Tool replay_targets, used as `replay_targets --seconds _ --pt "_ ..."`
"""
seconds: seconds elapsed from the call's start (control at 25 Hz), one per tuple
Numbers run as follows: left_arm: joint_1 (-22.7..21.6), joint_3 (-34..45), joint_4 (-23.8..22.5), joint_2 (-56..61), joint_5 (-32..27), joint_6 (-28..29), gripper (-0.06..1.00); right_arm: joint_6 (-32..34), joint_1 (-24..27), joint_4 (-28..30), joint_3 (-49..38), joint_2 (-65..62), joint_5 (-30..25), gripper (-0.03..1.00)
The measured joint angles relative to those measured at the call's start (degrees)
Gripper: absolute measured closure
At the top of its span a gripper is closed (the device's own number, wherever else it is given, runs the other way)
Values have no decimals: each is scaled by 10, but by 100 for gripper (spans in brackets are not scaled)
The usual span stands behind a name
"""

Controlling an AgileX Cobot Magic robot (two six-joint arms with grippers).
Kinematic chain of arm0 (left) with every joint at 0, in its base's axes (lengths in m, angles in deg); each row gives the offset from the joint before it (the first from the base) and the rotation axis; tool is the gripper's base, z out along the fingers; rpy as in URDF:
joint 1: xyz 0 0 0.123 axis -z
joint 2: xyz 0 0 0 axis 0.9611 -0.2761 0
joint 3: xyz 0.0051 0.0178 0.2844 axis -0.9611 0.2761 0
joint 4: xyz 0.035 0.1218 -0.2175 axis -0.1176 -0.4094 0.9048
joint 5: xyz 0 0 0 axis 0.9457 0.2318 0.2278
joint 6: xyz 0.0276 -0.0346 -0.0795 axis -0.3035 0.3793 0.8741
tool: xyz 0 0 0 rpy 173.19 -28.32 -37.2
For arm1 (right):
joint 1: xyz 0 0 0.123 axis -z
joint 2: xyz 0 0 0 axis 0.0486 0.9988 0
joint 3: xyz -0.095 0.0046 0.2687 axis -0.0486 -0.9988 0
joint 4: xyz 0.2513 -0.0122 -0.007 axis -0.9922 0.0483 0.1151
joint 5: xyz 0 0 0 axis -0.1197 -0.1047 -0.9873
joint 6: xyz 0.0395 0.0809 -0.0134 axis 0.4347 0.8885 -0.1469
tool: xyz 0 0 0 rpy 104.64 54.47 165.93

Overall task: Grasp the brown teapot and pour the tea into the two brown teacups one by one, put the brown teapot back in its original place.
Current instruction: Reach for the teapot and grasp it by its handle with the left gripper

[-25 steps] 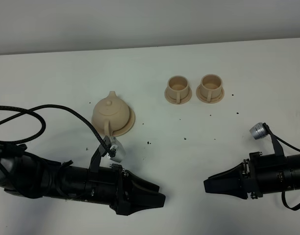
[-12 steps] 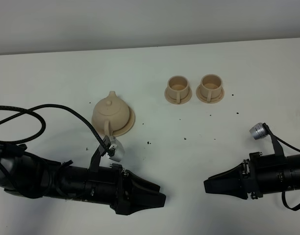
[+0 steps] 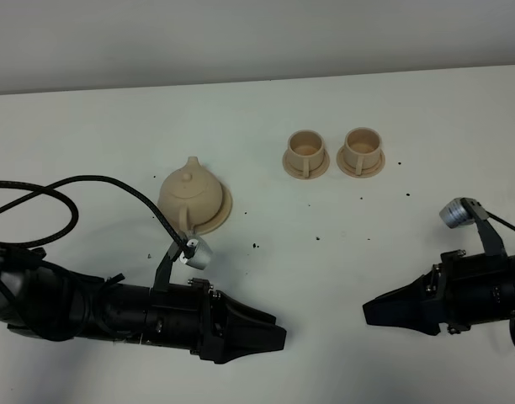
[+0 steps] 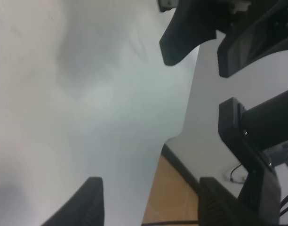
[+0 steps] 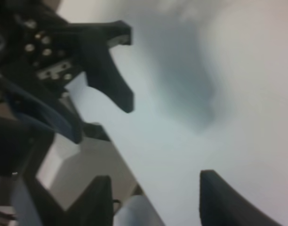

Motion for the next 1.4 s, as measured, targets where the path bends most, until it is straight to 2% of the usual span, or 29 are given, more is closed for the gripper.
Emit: replay_targets --seconds 0.24,0.48,0.68,0.84,1.0,1.16,1.28,1.4 --pt "0 -6 0 43 -15 22 45 160 0 105 0 -129 82 54" --pt "0 -36 -16 104 -5 99 45 377 0 280 0 -278 122 54" --pt "0 -75 -56 127 18 176 45 554 0 428 0 -406 119 54" --pt "0 -102 -88 127 42 230 45 673 0 531 0 -496 82 54" --pt "0 -122 -111 127 53 255 45 750 0 615 0 -582 32 54" --pt "0 -129 -115 127 56 259 45 802 0 686 0 -649 30 54" --pt "0 -129 -119 127 56 260 45 818 0 707 1 -682 29 54" --pt "0 -129 -128 127 58 271 45 833 0 728 5 -699 1 54"
